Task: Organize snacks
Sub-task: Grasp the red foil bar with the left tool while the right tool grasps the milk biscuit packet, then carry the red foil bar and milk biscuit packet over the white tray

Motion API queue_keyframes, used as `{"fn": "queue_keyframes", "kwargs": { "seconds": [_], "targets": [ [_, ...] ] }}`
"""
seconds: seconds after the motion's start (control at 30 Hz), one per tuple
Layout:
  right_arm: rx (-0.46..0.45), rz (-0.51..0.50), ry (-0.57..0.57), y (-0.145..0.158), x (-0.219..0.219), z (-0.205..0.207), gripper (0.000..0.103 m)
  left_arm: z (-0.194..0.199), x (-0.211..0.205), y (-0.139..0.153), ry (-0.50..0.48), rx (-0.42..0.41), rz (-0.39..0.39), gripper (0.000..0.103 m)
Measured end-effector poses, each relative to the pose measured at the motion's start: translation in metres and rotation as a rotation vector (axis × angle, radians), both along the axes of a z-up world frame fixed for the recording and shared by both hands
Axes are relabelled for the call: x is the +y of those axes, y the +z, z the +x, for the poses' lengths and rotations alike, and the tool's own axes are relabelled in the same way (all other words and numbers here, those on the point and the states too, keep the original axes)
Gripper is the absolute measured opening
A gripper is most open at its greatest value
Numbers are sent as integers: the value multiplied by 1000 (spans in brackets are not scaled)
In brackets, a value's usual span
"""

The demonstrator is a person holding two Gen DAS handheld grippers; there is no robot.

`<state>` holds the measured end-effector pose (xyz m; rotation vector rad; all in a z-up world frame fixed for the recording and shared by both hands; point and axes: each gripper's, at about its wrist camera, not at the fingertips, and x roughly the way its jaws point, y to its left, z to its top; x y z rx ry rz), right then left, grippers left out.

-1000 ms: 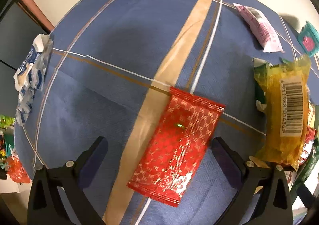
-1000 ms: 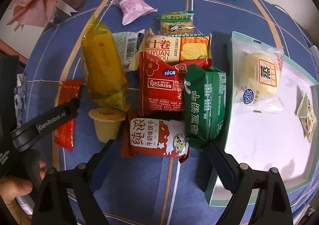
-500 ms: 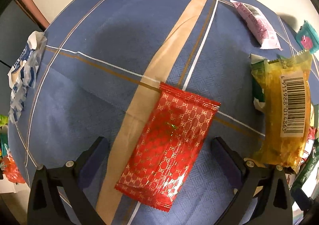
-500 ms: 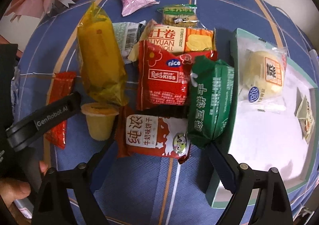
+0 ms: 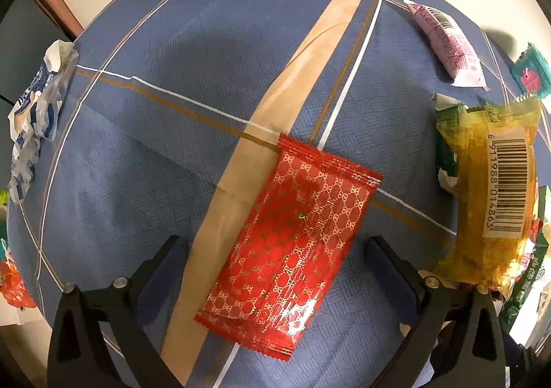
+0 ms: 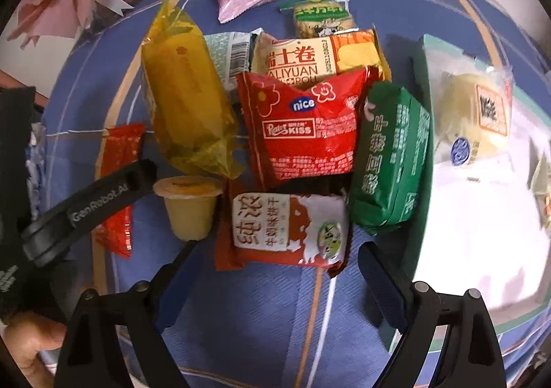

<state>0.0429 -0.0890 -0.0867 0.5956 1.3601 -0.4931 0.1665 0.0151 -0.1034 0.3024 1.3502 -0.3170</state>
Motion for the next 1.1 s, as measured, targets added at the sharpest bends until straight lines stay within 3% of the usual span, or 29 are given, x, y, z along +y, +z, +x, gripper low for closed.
{"fn": "queue_keyframes", "kwargs": {
  "seconds": [0.1, 0.17, 0.27, 0.3, 0.37, 0.53, 0.6, 0.77, 0.87, 1.1],
  "targets": [
    [3, -42, 9, -4, 6, 4, 92, 2, 3, -2, 13, 17, -5, 103],
    [3, -56, 9, -5, 8, 6, 78, 1, 4, -3, 18, 17, -10, 103],
    [1, -55, 16, -9, 7, 9, 68, 1, 6, -3, 23, 15, -11, 100],
    [1, -64, 18, -9, 6, 12, 68, 1, 6, -3, 33, 40, 37, 96],
    [-2, -73, 23, -9, 5, 12, 66, 0, 6, 1, 33, 32, 31, 88],
    [-2, -83, 24, -8, 3, 9, 64, -2, 7, 10, 24, 13, 12, 55],
    [-5, -78, 23, -4, 5, 9, 64, -2, 9, 11, 30, 9, 9, 48],
    [-22, -68, 12, 8, 3, 7, 64, -1, 16, 17, 45, 12, -27, 47],
    [-29, -61, 5, 19, 1, 3, 63, -3, 22, 25, 44, 23, -90, 47],
    [-61, -57, -4, 47, -9, -14, 63, -13, 18, 63, 0, -54, -160, 47]
  ]
}}
